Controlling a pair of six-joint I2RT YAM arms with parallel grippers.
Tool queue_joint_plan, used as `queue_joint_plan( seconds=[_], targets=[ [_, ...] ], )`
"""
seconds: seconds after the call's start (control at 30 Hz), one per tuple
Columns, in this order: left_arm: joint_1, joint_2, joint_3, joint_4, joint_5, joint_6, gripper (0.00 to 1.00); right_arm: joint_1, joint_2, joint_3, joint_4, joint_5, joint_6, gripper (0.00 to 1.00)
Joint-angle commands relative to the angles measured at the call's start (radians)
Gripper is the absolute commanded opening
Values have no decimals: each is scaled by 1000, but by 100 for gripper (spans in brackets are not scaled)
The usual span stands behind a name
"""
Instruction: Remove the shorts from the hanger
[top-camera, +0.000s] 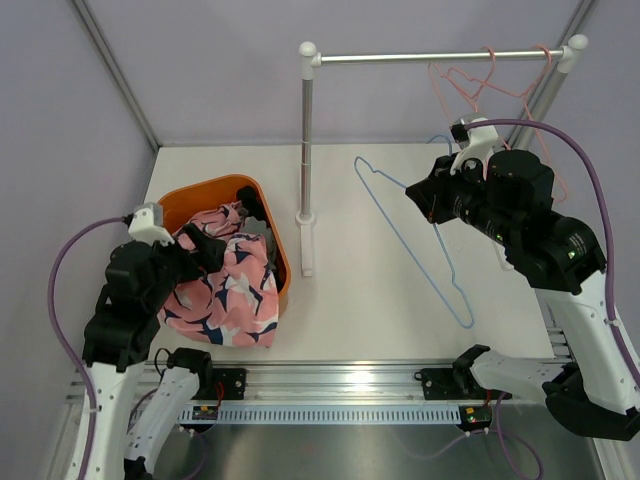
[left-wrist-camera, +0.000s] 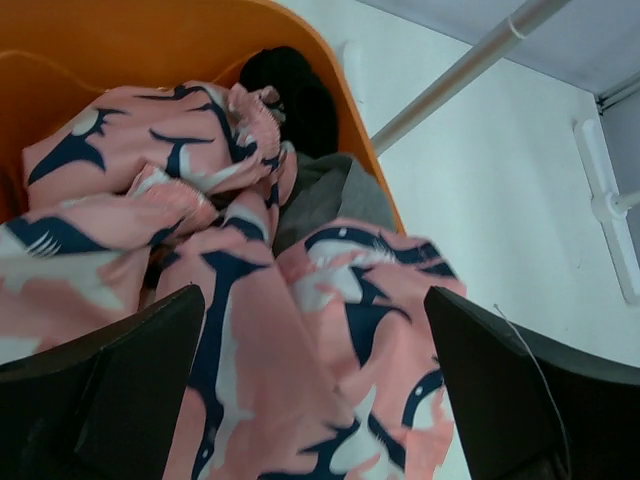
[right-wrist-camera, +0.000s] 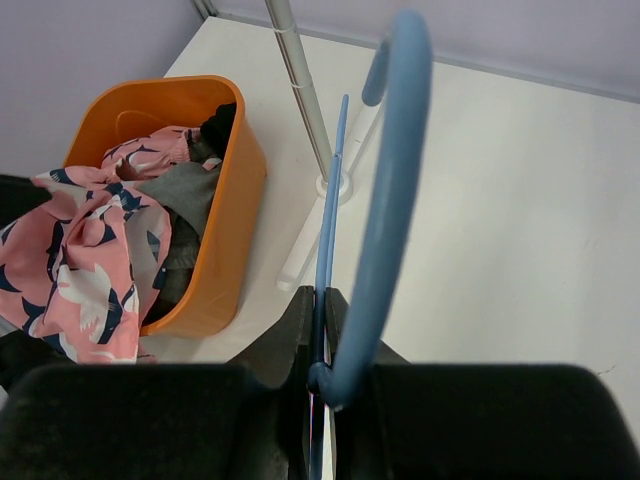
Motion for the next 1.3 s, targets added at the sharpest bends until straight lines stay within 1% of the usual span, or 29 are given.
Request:
queue_joint_plan(
  seconds=[0.0, 0.07, 0.1, 0.27, 0.5, 0.57, 0.67, 0.7, 0.77, 0.8, 0.83, 0.87, 0.97, 1.03, 1.07, 1.17, 1.23, 1.27],
  targets=[
    [-3, -109, -10, -162, -24, 39, 96, -2, -17, 23, 48, 3, -16, 0],
    [-3, -144, -22, -218, 19, 42, 96, -2, -20, 14, 55, 3, -14, 0],
    [-3, -155, -43, -226, 52, 42, 95, -2, -20, 8, 58, 5, -14, 0],
    [-3, -166, -112, -234, 116, 61, 93, -2, -23, -9, 72, -4, -3, 0],
    [-3, -112, -131, -193, 122, 36, 90, -2, -26, -24, 83, -4, 3, 0],
    [-3, -97, -129, -156, 119, 19, 86, -2, -26, -26, 90, -7, 4, 0],
    [-3, -11, -129, -82, 113, 22, 60, -2, -17, -24, 92, -13, 4, 0],
    [-3, 16, -132, -63, 116, 24, 44, -3, -14, -23, 92, -16, 6, 0],
    [-3, 101, -125, -6, 120, 25, 29, -2, -14, -21, 92, -18, 3, 0],
    [-3, 127, -115, 13, 116, 27, 18, -2, -12, -18, 89, -18, 3, 0],
    [-3, 174, -103, 48, 108, 29, 14, -2, -12, -17, 89, -17, 1, 0],
    [-3, 199, -70, 63, 75, 30, 12, -2, -9, -11, 83, -13, 0, 0],
    [-1, 291, -10, 112, -4, 27, 11, -2, -2, 3, 77, -10, -2, 0],
    [0, 340, 32, 137, -15, 29, 11, -2, 3, 9, 72, -9, -3, 0],
    [2, 395, 41, 152, -48, 24, 11, -2, 4, 11, 69, -9, -5, 0],
    [26, 469, 32, 198, -24, -5, 13, -2, 5, 8, 71, -4, -8, 0],
    [59, 547, -3, 241, 34, -34, 13, -2, 6, 5, 71, -3, -7, 0],
    [68, 570, -20, 254, 97, -47, 13, -2, 8, 5, 72, -6, -7, 0]
  ],
)
